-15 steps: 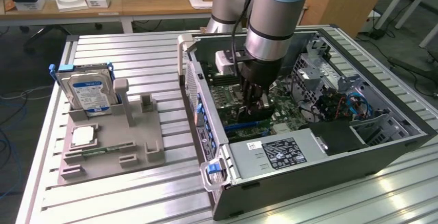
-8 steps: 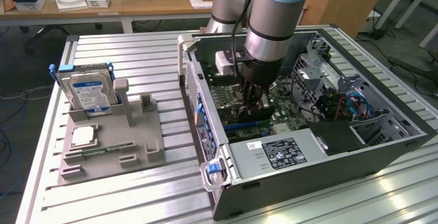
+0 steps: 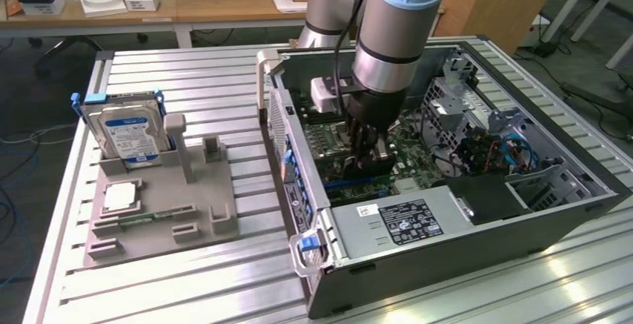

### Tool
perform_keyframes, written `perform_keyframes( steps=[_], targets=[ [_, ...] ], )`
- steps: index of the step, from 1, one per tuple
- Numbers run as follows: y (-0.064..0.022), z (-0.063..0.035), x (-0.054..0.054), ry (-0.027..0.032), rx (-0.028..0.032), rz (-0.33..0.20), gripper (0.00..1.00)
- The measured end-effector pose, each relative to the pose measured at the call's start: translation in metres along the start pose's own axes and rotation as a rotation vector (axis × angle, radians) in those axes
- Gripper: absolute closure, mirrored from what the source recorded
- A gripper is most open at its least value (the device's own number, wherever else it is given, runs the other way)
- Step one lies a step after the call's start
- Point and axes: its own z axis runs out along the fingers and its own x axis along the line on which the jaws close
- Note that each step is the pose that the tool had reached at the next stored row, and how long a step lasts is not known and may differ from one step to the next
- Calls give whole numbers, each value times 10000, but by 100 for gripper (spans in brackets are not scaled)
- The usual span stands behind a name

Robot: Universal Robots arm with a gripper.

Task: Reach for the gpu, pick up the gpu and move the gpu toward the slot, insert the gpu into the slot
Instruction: 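Insert the gpu into the slot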

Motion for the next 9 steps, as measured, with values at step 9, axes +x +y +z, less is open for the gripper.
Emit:
perform_keyframes(
  steps=[9],
  targets=[
    [1, 34, 0, 3, -1, 0, 74]
  ],
)
